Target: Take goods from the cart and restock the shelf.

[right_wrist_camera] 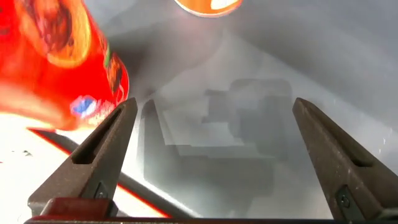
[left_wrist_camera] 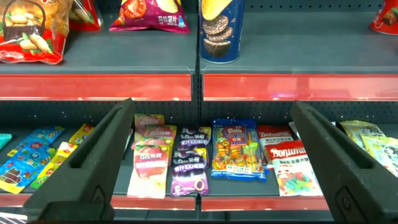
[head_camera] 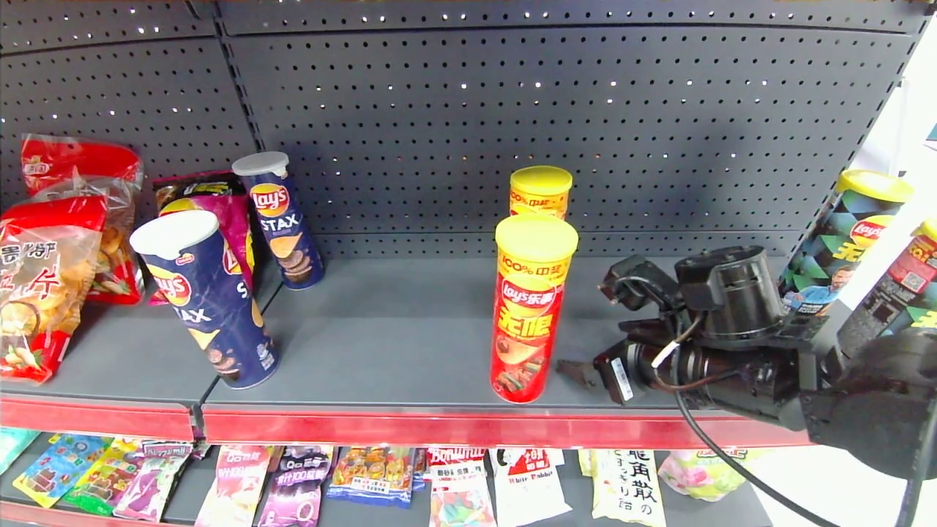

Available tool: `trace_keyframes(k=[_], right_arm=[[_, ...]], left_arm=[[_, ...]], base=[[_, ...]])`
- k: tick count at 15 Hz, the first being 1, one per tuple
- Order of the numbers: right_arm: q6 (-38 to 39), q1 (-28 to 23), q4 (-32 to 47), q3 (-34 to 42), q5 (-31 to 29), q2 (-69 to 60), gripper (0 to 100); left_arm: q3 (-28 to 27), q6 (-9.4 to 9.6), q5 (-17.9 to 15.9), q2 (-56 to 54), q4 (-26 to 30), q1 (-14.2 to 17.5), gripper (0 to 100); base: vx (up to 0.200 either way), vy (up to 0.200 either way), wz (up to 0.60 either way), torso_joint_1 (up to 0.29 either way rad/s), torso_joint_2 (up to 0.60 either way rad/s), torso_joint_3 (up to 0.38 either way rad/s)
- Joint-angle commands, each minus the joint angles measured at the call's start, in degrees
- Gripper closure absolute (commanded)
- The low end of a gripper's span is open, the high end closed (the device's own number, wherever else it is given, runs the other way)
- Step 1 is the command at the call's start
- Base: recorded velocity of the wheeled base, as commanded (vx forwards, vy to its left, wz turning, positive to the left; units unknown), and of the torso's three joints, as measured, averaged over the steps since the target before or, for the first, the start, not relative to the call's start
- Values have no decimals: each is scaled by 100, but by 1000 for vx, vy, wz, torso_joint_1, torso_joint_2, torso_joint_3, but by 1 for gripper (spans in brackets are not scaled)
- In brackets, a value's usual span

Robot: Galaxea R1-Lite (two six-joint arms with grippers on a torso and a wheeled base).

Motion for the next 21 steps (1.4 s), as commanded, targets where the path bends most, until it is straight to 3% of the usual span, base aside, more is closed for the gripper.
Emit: trace_keyframes(k=[1, 6, 8, 10, 11, 14, 16, 17, 19, 21], right_arm=[[45, -18, -1, 657, -4, -1015, 0], [-306, -9, 69, 1949, -48, -4064, 0], [-438, -405, 78, 2318, -57, -5102, 0], [-421, -1407, 271, 2608, -65, -5989, 0], [-412, -2145, 667, 2696, -57, -6420, 0], [-377, -3797, 2750, 2784, -65, -7563, 0], [-403, -4368, 3497, 2916, 58, -8380, 0], [-421, -4245, 3514, 3250, 427, -9048, 0], [-289, -4122, 2811, 3716, 1112, -9171, 0], [-78, -3595, 2530, 3971, 1473, -9118, 0]], left_arm=[[0, 0, 0, -2, -2, 1, 0], [0, 0, -9, -2, -2, 1, 0], [0, -9, -9, -2, -2, 1, 0], [0, -9, -9, -2, -2, 1, 0], [0, -9, -9, -2, -2, 1, 0], [0, -9, -9, -2, -2, 1, 0], [0, 0, -9, -2, -2, 1, 0], [0, 0, -9, -2, -2, 1, 0], [0, -9, 0, -2, -2, 1, 0], [0, -9, 0, -2, -2, 1, 0]], base=[[0, 0, 0, 0, 0, 0], [0, 0, 0, 0, 0, 0], [0, 0, 0, 0, 0, 0], [0, 0, 0, 0, 0, 0], [0, 0, 0, 0, 0, 0], [0, 0, 0, 0, 0, 0], [0, 0, 0, 0, 0, 0], [0, 0, 0, 0, 0, 0], [0, 0, 0, 0, 0, 0], [0, 0, 0, 0, 0, 0]])
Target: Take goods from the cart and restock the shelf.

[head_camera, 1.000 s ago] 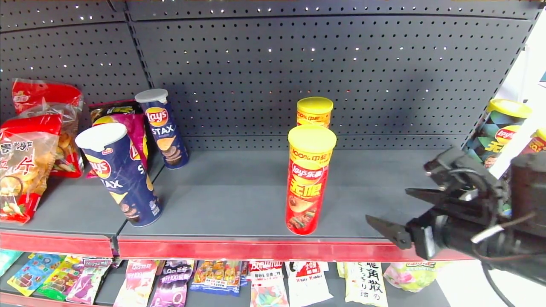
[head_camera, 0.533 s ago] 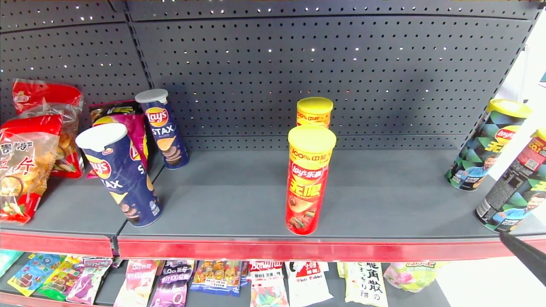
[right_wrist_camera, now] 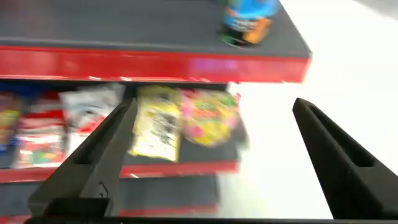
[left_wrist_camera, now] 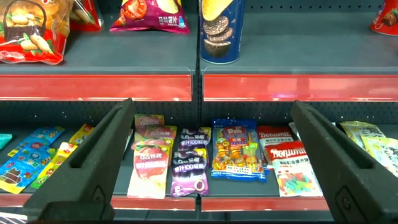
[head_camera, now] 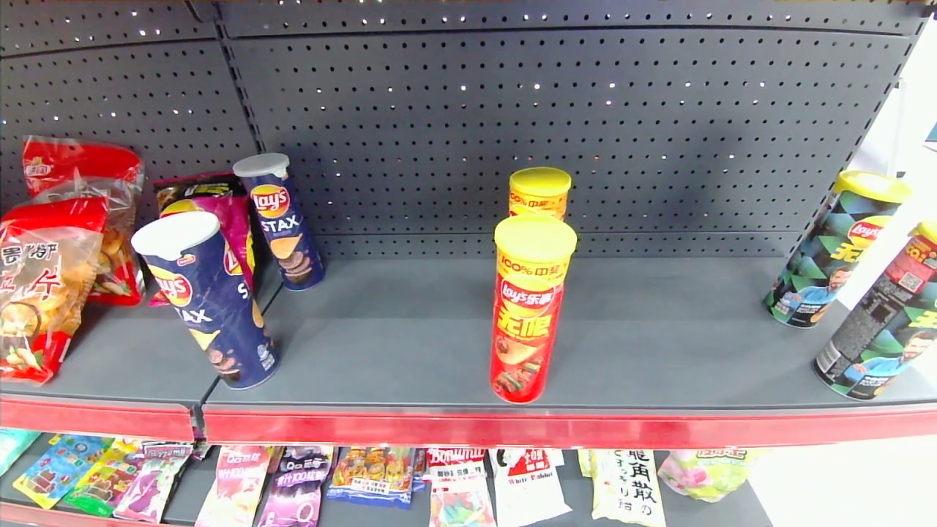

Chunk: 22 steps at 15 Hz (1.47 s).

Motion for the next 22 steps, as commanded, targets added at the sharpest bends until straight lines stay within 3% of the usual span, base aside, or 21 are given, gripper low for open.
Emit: trace_keyframes(k=[1, 5, 8, 12, 16, 22], right_arm=[[147, 549, -190, 303, 184, -294, 0], [640, 778, -190, 329, 131, -540, 0], [912, 602, -199, 329, -625, -865, 0], [323, 584, -612, 487, -634, -901, 0], [517, 593, -577, 628, 52, -892, 0], [710, 593, -577, 628, -62, -892, 0]], left_arm=[[0, -4, 0, 0, -2, 1, 0], [0, -4, 0, 0, -2, 1, 0], [0, -4, 0, 0, -2, 1, 0], [0, -4, 0, 0, -2, 1, 0], [0, -4, 0, 0, -2, 1, 0], [0, -4, 0, 0, -2, 1, 0]], base=[[0, 0, 0, 0, 0, 0], [0, 0, 0, 0, 0, 0], [0, 0, 0, 0, 0, 0], [0, 0, 0, 0, 0, 0], [0, 0, 0, 0, 0, 0], [0, 0, 0, 0, 0, 0]])
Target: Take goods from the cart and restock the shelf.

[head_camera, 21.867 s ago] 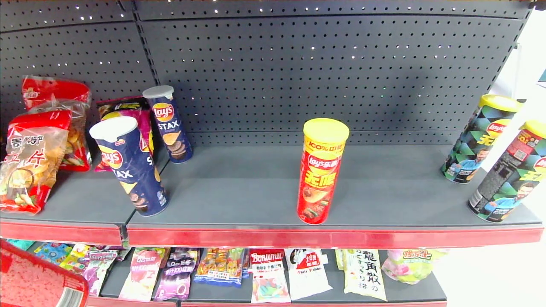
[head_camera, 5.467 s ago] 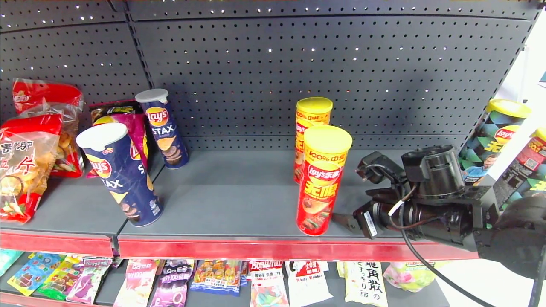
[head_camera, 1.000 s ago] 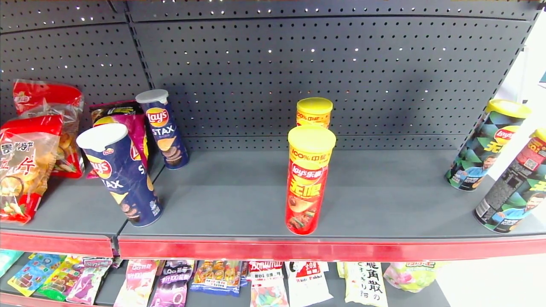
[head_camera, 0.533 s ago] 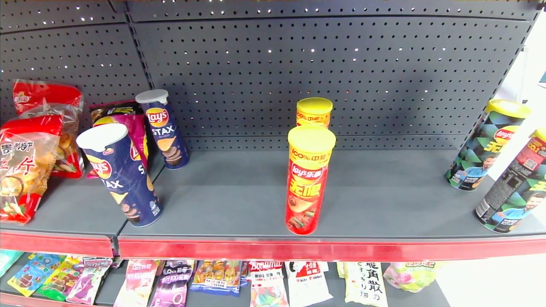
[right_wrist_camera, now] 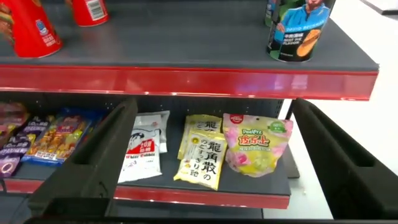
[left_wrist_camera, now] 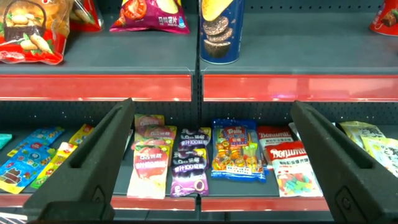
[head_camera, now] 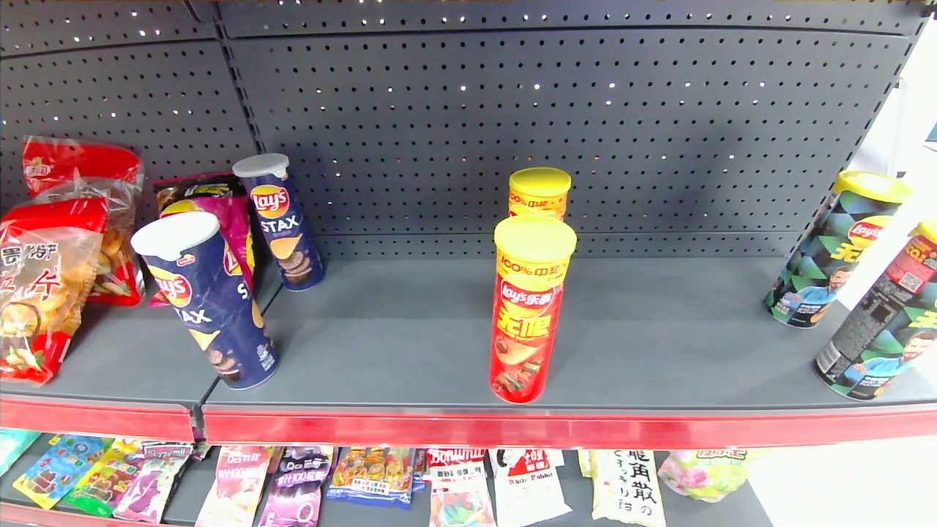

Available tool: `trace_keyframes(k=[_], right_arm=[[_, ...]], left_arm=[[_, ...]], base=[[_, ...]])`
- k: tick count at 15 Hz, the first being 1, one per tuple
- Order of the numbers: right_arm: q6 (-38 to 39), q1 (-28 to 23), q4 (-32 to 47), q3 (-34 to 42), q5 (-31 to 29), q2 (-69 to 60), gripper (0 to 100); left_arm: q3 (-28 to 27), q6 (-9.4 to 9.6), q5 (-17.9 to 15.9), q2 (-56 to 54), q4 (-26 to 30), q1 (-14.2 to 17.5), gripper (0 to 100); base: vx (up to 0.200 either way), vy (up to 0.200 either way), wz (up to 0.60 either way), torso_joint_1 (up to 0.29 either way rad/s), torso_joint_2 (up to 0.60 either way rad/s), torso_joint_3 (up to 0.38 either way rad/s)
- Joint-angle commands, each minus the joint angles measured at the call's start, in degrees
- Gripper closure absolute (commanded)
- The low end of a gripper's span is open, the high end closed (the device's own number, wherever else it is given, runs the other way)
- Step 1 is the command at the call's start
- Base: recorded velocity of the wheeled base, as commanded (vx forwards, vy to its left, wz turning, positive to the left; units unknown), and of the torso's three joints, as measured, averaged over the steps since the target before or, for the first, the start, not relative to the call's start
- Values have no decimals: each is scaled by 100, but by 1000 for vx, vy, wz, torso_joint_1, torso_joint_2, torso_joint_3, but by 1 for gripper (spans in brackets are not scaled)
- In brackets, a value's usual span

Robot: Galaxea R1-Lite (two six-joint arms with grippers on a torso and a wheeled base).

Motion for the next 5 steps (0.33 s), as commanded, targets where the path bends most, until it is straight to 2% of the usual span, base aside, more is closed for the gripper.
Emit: trace_keyframes(k=[1, 5], right_arm=[[8, 4, 0, 2, -9, 4, 0], [-54, 4, 9, 2, 0, 4, 0]], left_arm=[[0, -1, -2, 0, -2, 1, 0], [0, -1, -2, 0, -2, 1, 0]], base=[[0, 0, 0, 0, 0, 0], [0, 0, 0, 0, 0, 0]])
